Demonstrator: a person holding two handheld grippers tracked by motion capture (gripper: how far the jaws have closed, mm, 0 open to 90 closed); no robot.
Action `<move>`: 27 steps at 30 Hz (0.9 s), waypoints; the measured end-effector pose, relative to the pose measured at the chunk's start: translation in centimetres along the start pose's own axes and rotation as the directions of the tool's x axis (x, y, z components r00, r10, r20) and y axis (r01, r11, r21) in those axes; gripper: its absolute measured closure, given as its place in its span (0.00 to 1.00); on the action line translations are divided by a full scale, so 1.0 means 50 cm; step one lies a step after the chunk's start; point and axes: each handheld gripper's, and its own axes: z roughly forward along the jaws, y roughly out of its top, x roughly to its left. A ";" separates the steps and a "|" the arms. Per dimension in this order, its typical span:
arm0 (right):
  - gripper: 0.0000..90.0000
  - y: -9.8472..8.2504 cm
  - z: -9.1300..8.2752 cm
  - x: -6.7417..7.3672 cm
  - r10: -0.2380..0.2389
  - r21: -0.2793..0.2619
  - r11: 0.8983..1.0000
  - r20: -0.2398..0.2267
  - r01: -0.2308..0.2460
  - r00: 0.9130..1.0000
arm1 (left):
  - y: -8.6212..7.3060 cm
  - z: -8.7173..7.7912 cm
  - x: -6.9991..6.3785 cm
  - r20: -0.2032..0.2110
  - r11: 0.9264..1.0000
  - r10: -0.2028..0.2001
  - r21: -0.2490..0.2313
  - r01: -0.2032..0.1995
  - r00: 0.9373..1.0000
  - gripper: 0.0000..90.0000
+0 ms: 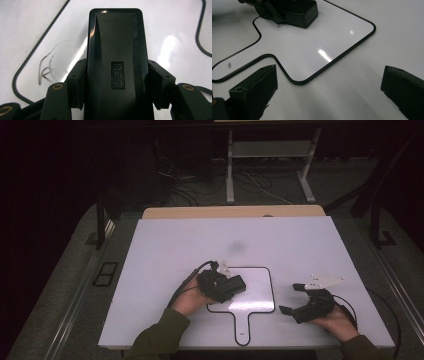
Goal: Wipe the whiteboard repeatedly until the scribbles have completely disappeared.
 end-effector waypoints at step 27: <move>0.00 0.001 0.001 0.000 -0.003 0.002 1.000 -0.003 0.003 1.000 | 0.008 0.003 0.000 -0.006 1.000 -0.005 0.009 0.005 1.000 0.44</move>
